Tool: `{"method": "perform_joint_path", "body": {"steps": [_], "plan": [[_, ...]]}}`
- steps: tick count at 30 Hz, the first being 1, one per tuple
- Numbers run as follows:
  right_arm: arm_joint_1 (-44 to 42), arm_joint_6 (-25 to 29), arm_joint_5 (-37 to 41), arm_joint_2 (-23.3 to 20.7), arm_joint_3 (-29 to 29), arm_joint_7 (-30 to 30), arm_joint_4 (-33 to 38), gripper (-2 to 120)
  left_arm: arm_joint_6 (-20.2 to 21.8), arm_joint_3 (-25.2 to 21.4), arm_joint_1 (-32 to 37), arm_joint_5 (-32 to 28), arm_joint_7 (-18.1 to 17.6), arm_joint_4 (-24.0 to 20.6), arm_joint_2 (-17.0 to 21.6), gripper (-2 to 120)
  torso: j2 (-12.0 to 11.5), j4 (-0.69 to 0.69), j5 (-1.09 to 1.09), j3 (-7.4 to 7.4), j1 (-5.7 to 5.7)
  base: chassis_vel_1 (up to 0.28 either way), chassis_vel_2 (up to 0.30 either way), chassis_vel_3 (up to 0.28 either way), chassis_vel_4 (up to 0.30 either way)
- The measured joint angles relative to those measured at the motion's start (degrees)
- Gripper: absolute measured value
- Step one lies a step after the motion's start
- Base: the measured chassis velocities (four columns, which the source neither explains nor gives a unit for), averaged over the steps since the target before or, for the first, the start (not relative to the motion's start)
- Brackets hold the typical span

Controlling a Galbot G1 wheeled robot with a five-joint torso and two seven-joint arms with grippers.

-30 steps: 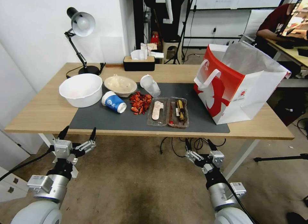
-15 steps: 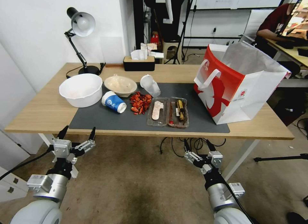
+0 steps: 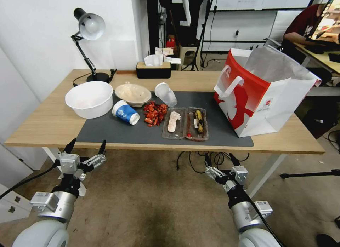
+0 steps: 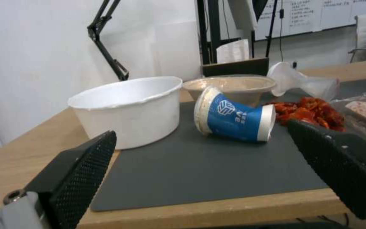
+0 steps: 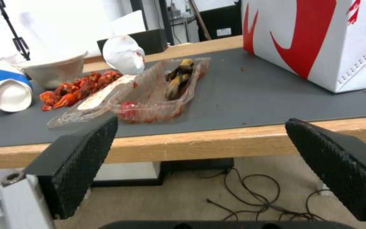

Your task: Pick up the trash from the table and place it into the takeout bag.

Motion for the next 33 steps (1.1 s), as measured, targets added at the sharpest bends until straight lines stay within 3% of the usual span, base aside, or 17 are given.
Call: {"method": "perform_joint_path", "body": {"steps": [33], "plan": [[0.72,-0.29,0.10,-1.13,-0.60,-0.21,-0.27,100,0.12,-0.53,0.26,0.85,-0.01,-1.27,-0.73,100,0.00,0.00,0.00,0.00,0.00,0.000,0.000,0.000,0.000]]}}
